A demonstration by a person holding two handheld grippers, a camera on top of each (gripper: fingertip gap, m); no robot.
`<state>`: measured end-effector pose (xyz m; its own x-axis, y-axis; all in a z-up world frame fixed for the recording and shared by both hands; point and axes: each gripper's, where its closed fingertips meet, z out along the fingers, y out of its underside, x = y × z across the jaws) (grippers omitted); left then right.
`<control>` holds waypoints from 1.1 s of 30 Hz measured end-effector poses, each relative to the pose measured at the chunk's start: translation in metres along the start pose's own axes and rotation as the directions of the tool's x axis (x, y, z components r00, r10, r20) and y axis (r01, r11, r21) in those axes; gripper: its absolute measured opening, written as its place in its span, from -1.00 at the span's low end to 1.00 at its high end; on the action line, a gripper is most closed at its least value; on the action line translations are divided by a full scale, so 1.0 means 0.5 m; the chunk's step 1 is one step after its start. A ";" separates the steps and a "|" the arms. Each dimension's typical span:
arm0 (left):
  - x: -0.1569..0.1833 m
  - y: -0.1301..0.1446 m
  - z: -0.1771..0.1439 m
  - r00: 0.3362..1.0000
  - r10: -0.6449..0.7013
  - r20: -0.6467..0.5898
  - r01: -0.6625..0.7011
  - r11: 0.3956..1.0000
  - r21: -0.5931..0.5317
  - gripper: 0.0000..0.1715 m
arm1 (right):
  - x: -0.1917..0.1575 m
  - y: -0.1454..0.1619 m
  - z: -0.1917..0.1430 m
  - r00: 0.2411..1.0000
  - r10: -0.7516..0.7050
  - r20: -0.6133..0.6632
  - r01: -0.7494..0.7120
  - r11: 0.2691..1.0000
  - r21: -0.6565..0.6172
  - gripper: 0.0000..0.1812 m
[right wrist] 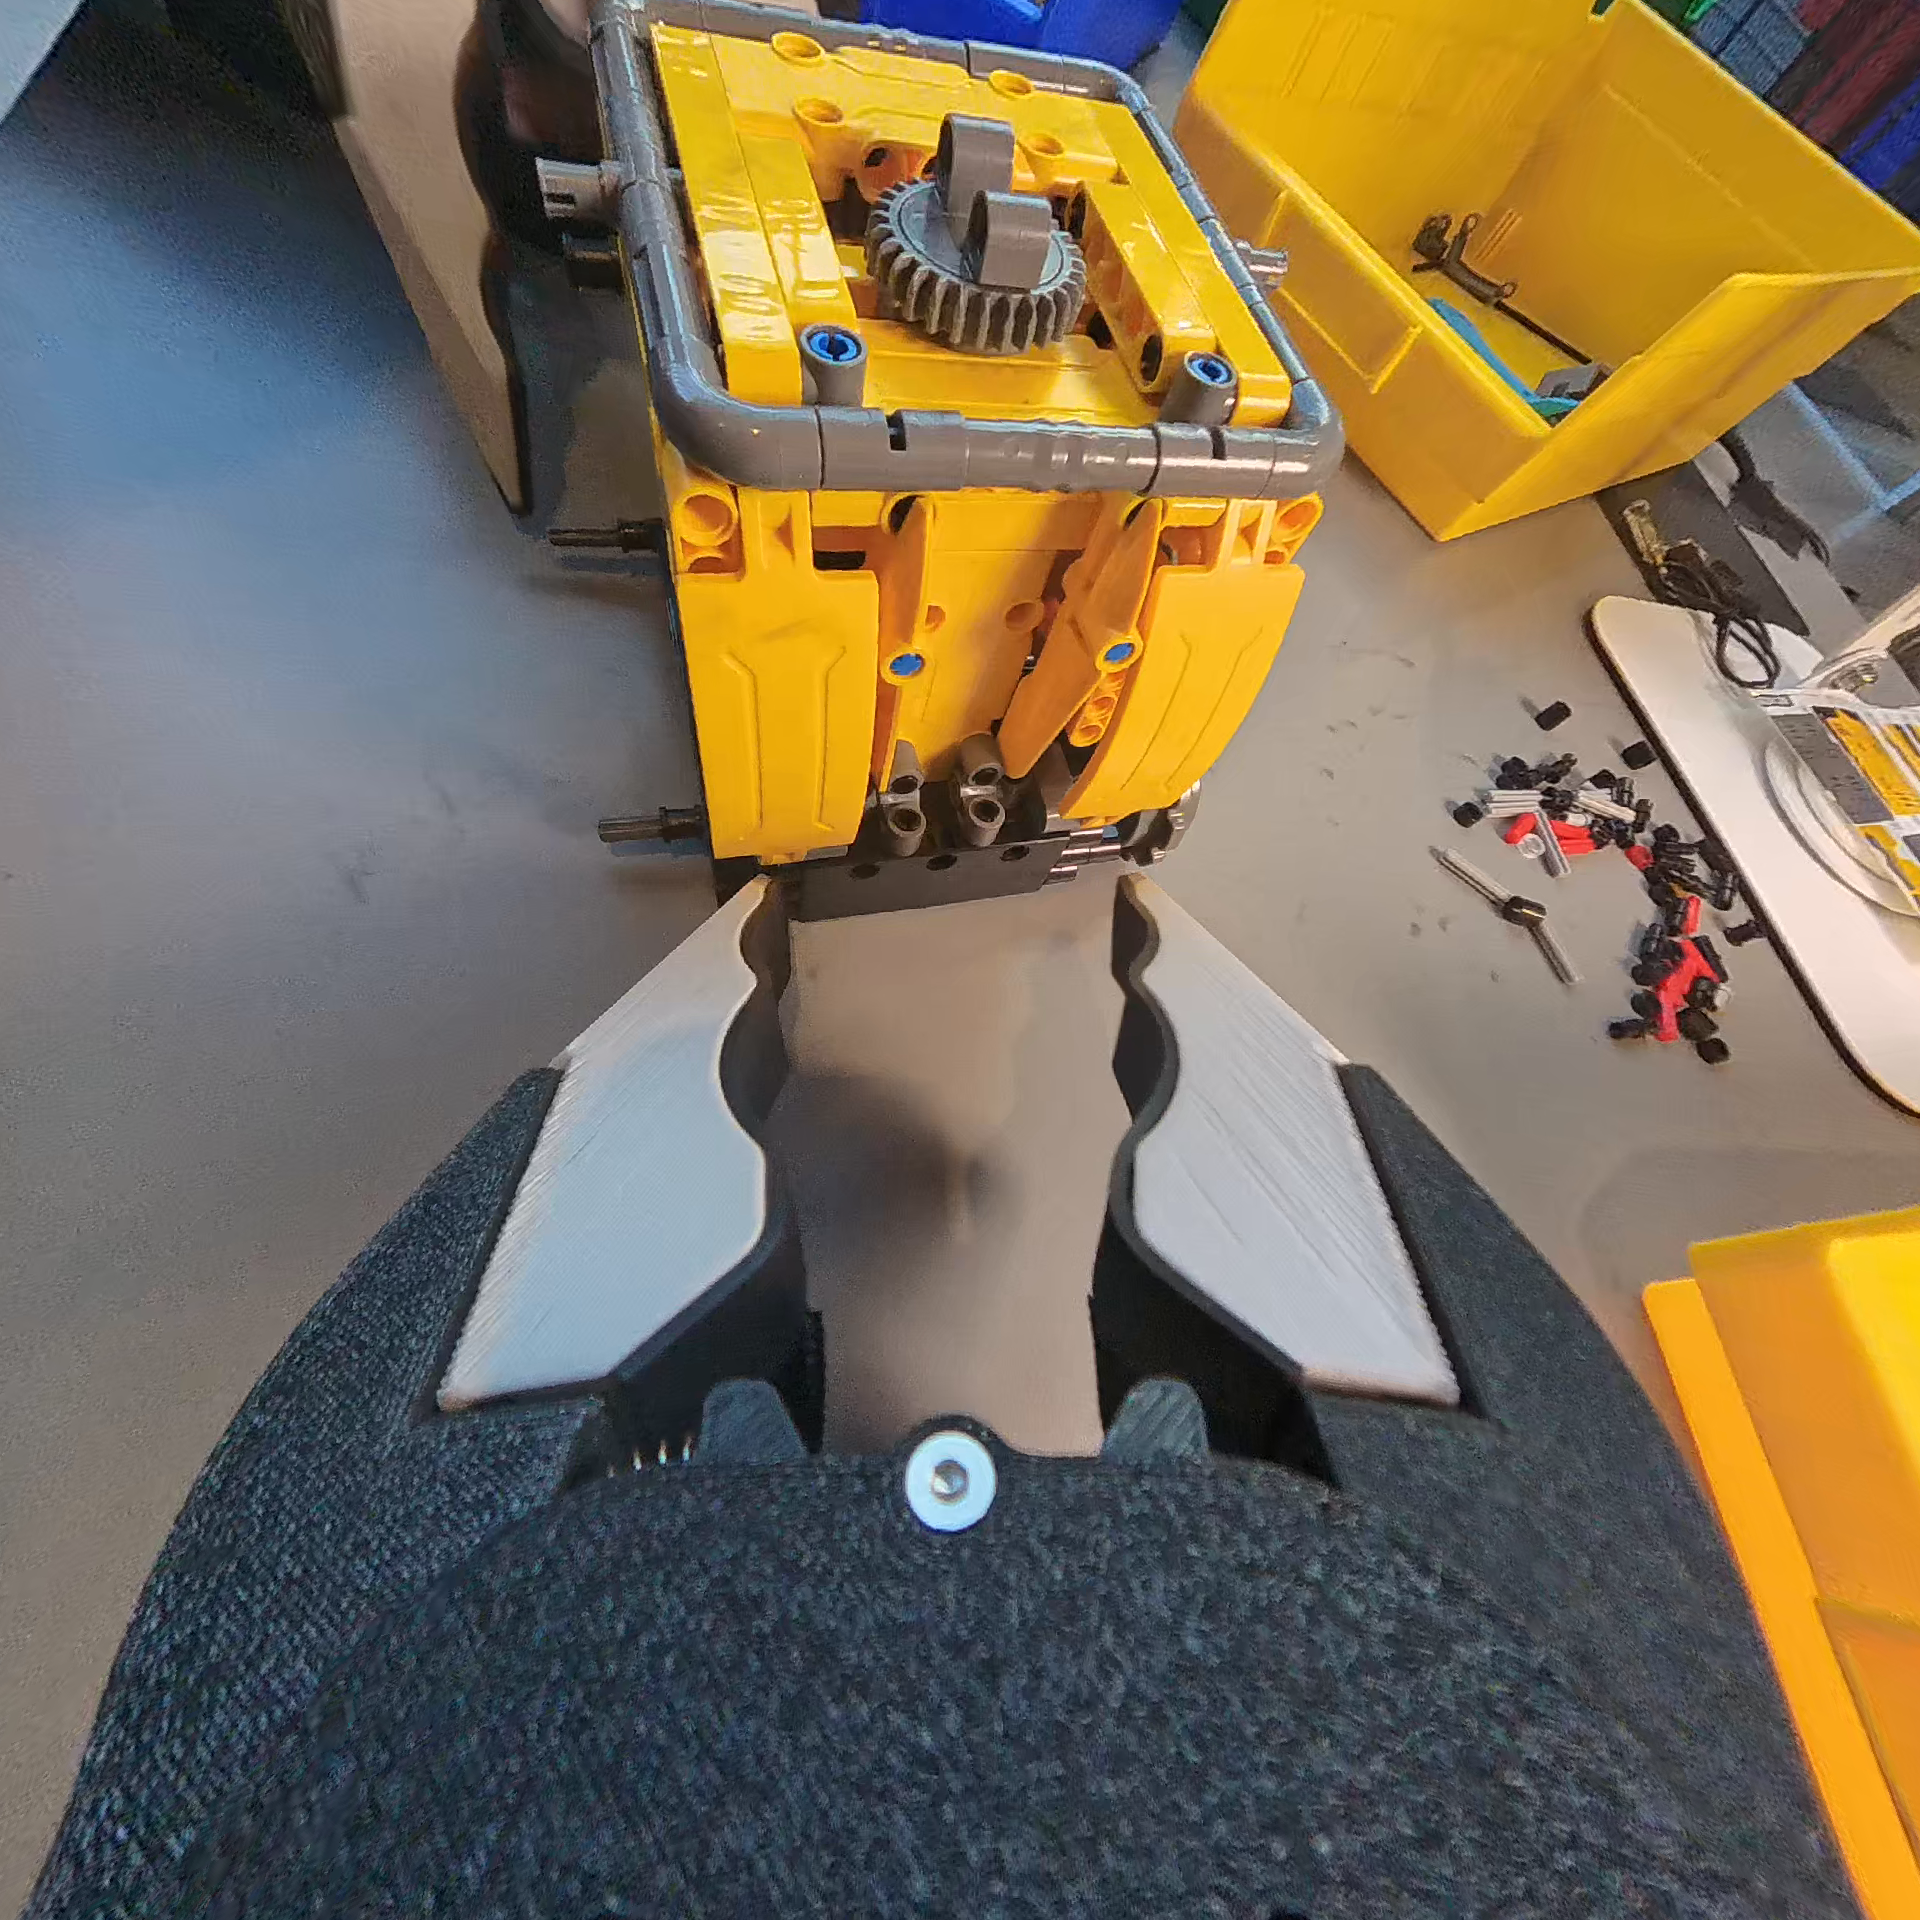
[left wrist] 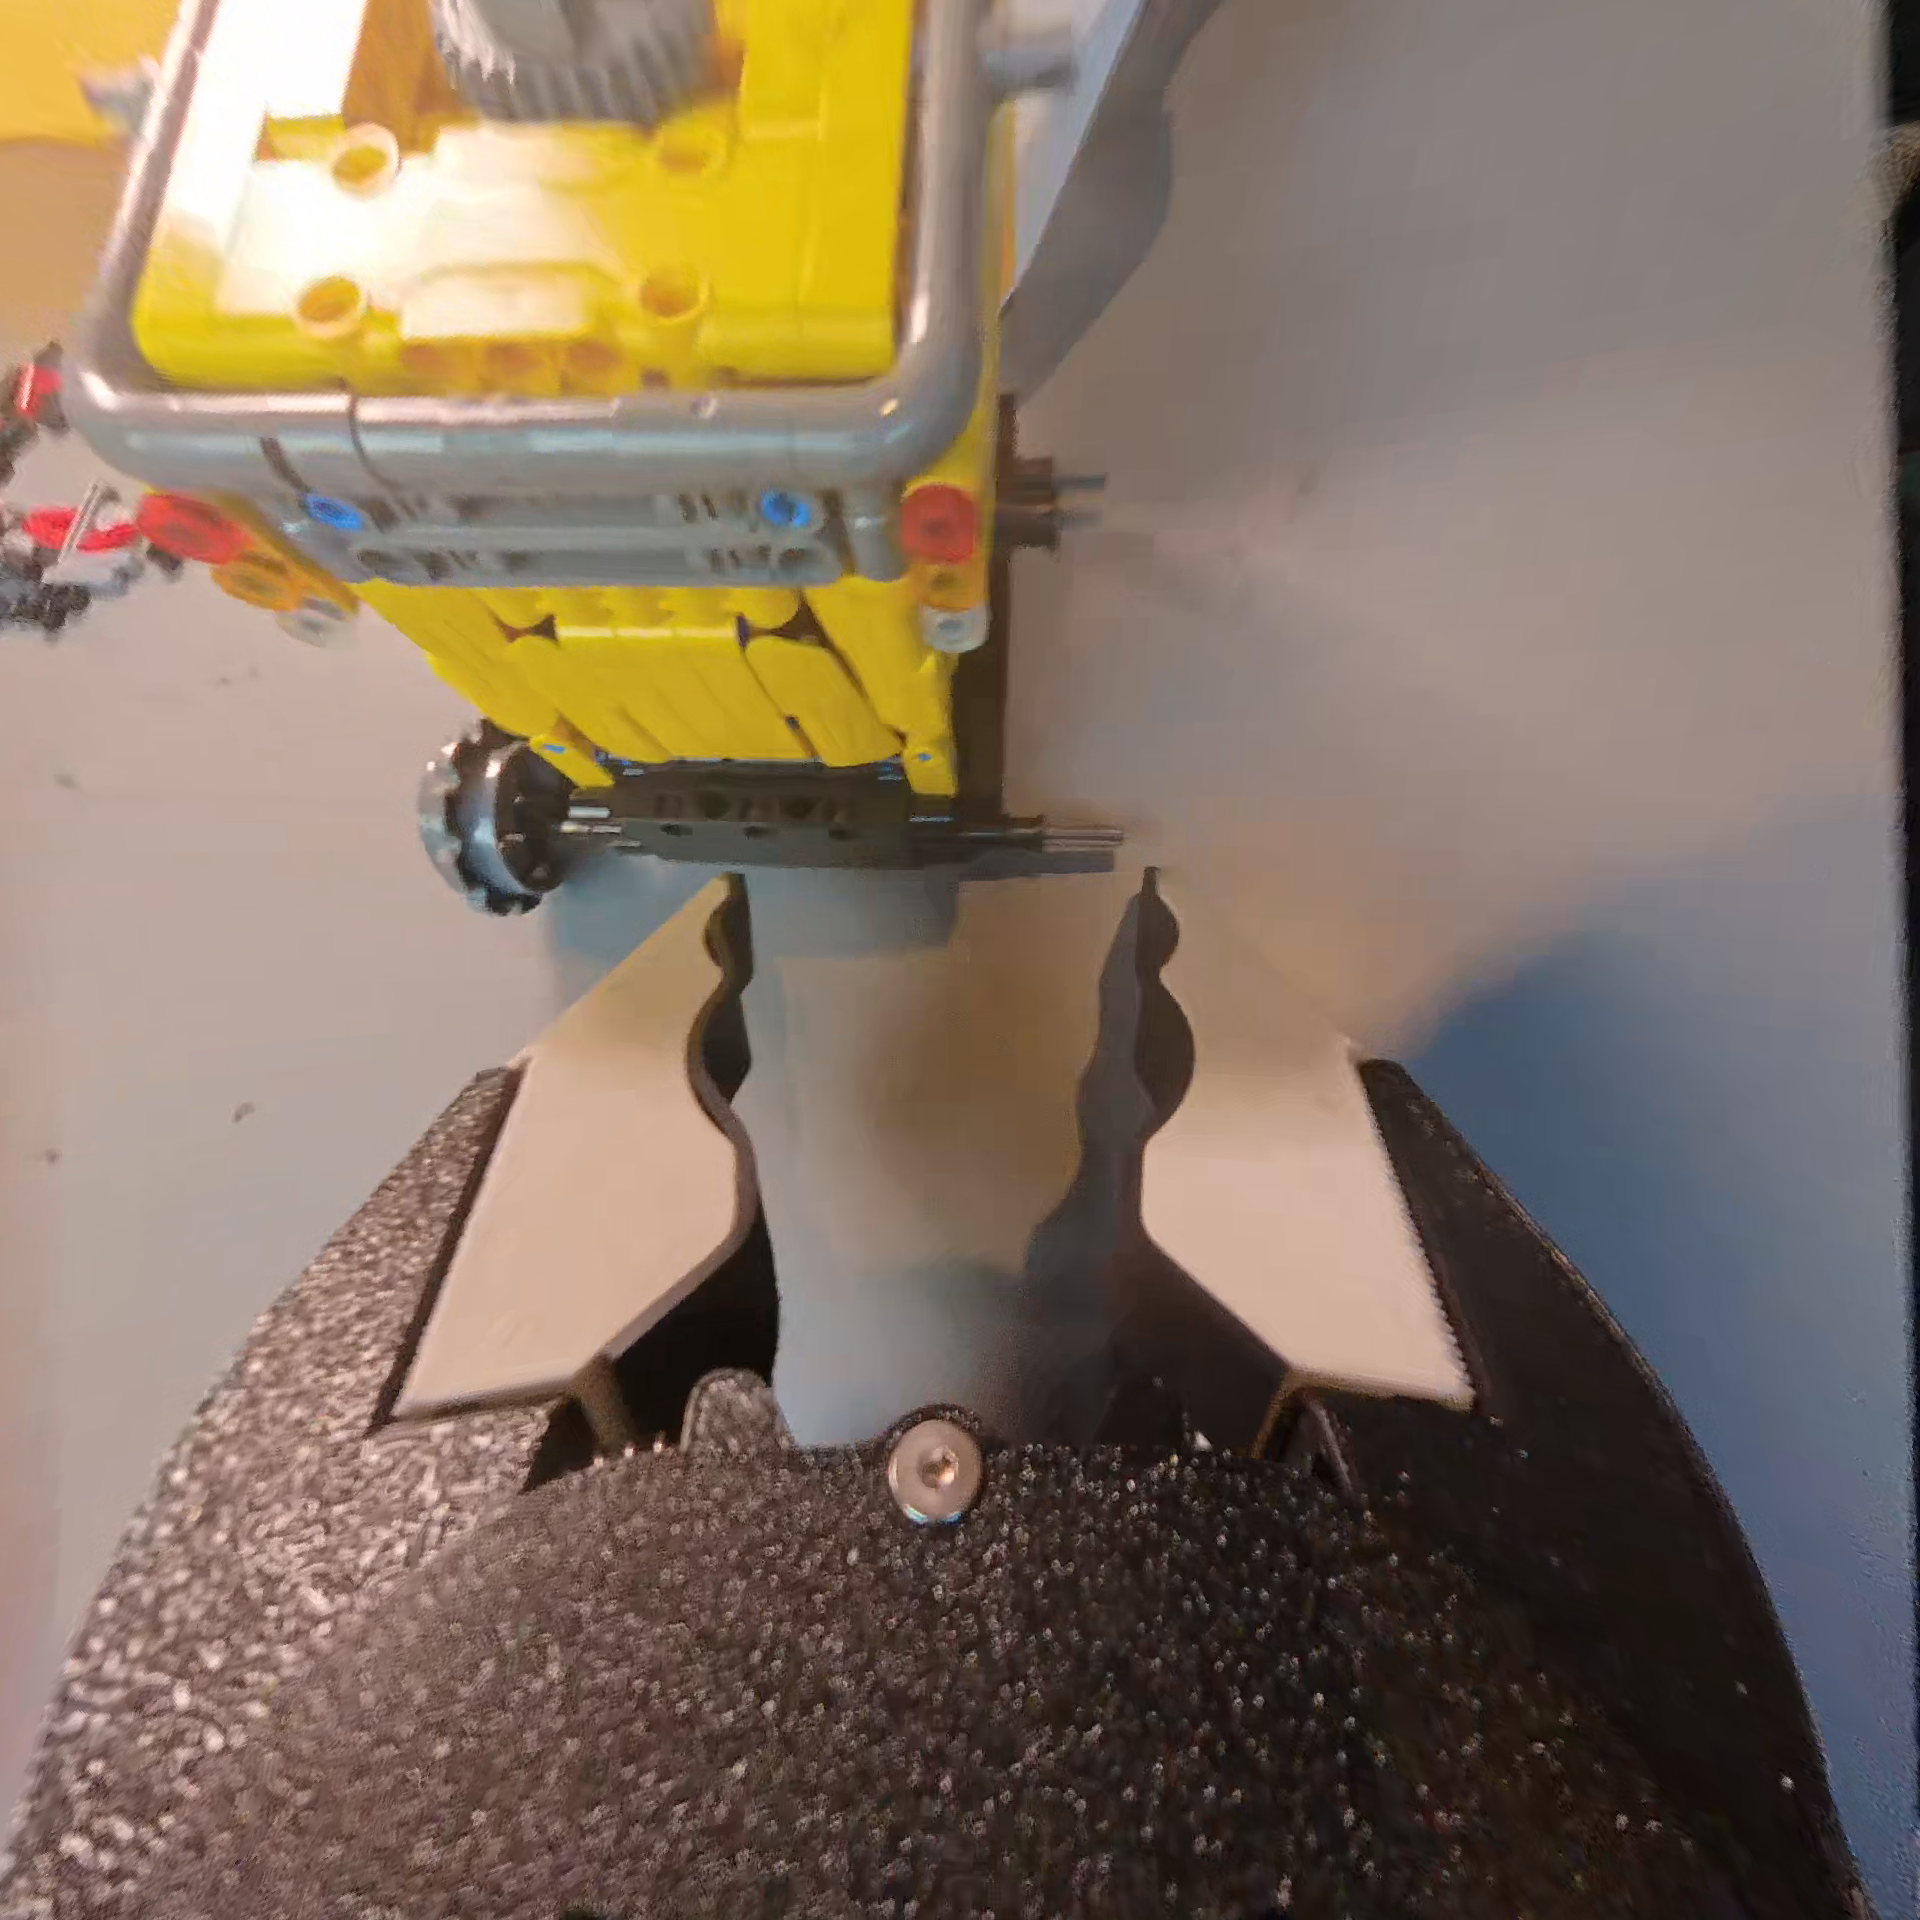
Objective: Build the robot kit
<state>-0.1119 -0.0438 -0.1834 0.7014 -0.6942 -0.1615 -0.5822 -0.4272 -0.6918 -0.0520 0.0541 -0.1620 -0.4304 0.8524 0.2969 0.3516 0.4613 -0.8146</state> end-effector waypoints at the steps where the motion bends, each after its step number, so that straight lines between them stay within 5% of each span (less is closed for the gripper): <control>1: -0.008 0.007 0.007 1.000 -0.019 0.009 0.019 0.999 -0.027 -0.05 | 0.002 0.000 0.000 1.000 0.006 -0.002 -0.006 1.000 -0.001 -0.29; 4: -0.017 0.001 0.017 0.997 -0.076 -0.014 0.075 0.996 -0.041 0.21 | 0.004 -0.001 0.000 1.000 0.017 -0.004 -0.017 1.000 0.003 -0.18; 6: -0.017 -0.012 0.022 0.997 -0.069 -0.026 0.068 0.997 -0.025 0.22 | 0.000 -0.003 -0.001 1.000 0.024 0.008 -0.024 1.000 0.008 -0.16; 11: -0.016 -0.012 0.027 0.997 -0.066 -0.044 0.064 0.997 -0.038 0.02 | -0.003 -0.009 -0.005 0.999 0.046 0.022 -0.047 0.999 0.027 -0.14; 15: -0.009 -0.013 0.024 0.999 -0.033 -0.040 0.032 0.999 -0.029 -0.37 | -0.002 -0.009 -0.003 0.998 0.060 0.031 -0.061 0.998 0.023 -0.09; 19: -0.002 -0.004 0.021 0.998 -0.046 -0.030 0.044 0.997 -0.057 -0.41 | 0.000 -0.008 -0.003 0.997 0.065 0.031 -0.066 0.998 0.020 -0.07; 27: 0.044 -0.008 0.009 0.961 -0.276 0.001 0.276 0.959 -0.060 -0.74 | -0.002 -0.010 -0.005 0.997 0.076 0.032 -0.076 0.997 0.016 -0.05; 33: 0.029 -0.009 0.016 0.910 -0.399 0.117 0.402 0.916 -0.007 -0.88 | -0.008 -0.030 -0.008 0.987 0.131 0.095 -0.136 0.990 0.048 0.16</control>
<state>-0.0958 -0.0472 -0.1881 0.9182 -0.3934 0.0463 -0.2538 -0.6741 -0.6937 -0.0522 0.0451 -0.1492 -0.4577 0.8781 0.1393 0.3668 0.3292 -0.8701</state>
